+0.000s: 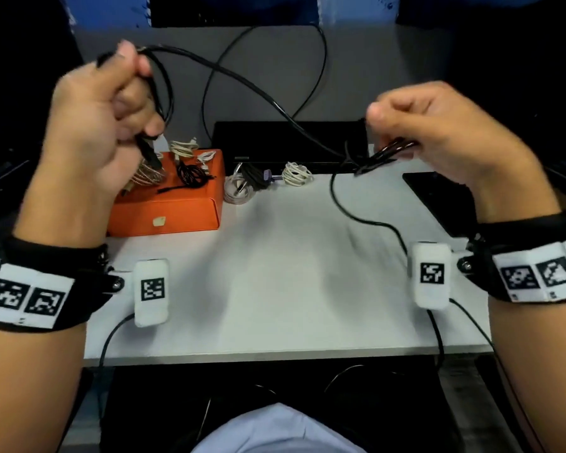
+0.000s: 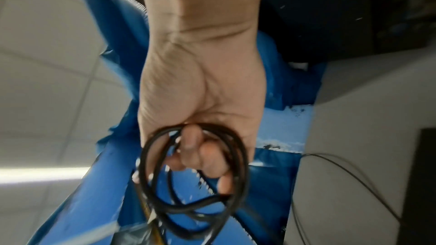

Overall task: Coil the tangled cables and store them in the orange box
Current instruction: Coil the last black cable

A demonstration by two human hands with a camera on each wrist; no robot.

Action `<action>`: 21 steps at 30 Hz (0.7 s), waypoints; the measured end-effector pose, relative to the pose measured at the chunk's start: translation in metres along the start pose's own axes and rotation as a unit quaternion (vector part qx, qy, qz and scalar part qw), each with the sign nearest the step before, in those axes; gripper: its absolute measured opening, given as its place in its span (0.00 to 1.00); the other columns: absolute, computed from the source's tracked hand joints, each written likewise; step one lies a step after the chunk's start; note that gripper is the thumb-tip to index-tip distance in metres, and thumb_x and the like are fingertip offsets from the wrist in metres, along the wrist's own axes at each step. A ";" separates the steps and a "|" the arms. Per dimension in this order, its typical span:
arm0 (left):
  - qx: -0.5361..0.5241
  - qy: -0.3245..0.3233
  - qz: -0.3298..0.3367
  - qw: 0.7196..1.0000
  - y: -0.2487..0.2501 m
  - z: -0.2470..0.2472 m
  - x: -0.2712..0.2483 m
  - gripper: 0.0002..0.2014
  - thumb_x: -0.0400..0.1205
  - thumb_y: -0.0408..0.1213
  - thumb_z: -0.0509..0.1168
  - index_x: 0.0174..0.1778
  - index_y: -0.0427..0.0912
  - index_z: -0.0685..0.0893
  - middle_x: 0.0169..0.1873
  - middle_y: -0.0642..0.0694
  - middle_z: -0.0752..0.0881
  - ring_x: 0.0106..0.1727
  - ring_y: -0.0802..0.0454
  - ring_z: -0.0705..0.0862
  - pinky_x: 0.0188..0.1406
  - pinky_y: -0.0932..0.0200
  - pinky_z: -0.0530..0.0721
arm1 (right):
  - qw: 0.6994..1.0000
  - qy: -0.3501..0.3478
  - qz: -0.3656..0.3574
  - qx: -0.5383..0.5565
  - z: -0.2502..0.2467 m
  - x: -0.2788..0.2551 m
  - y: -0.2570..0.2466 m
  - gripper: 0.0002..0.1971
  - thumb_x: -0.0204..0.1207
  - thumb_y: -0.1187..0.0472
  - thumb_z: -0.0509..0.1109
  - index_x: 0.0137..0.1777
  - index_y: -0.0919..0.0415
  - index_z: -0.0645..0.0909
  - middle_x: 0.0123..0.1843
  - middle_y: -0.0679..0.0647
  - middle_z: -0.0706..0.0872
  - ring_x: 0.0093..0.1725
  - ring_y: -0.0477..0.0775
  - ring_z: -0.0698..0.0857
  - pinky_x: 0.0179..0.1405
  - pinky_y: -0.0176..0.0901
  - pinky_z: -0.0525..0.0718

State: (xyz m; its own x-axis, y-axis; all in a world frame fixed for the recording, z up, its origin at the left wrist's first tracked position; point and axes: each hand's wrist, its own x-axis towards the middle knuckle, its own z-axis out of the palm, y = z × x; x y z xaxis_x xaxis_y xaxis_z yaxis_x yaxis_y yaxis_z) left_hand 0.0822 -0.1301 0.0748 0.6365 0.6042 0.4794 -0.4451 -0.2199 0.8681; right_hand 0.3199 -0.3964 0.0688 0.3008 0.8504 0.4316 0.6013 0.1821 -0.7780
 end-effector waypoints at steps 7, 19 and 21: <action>-0.049 0.061 -0.014 0.997 -0.002 -0.001 0.002 0.14 0.92 0.44 0.58 0.43 0.48 0.81 0.19 0.56 0.64 0.21 0.57 0.57 0.30 0.63 0.69 | 0.917 0.190 0.116 0.332 -0.031 0.005 0.031 0.25 0.88 0.43 0.62 0.30 0.54 0.74 0.29 0.50 0.78 0.35 0.50 0.84 0.51 0.54 0.92; 0.078 -0.087 -0.071 0.991 -0.004 0.077 -0.039 0.15 0.92 0.41 0.58 0.40 0.43 0.77 0.17 0.51 0.65 0.16 0.51 0.62 0.34 0.52 0.73 | 0.973 0.122 -0.037 -0.190 0.078 0.011 -0.027 0.20 0.91 0.49 0.58 0.77 0.54 0.79 0.68 0.43 0.85 0.66 0.36 0.81 0.68 0.30 0.76; 0.041 -0.134 -0.096 0.985 0.000 0.083 -0.046 0.15 0.92 0.41 0.57 0.39 0.42 0.75 0.15 0.51 0.65 0.15 0.49 0.65 0.35 0.53 0.74 | 0.975 0.081 -0.068 -0.193 0.094 0.010 -0.026 0.19 0.91 0.55 0.57 0.78 0.55 0.78 0.68 0.47 0.84 0.65 0.40 0.83 0.70 0.38 0.79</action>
State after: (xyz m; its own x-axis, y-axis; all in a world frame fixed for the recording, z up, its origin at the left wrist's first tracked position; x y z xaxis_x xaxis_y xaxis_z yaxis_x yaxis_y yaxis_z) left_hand 0.1052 -0.2217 0.0630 0.8527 0.4186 0.3126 -0.2551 -0.1886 0.9483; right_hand 0.2380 -0.3462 0.0511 0.2939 0.7366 0.6092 0.8683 0.0607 -0.4923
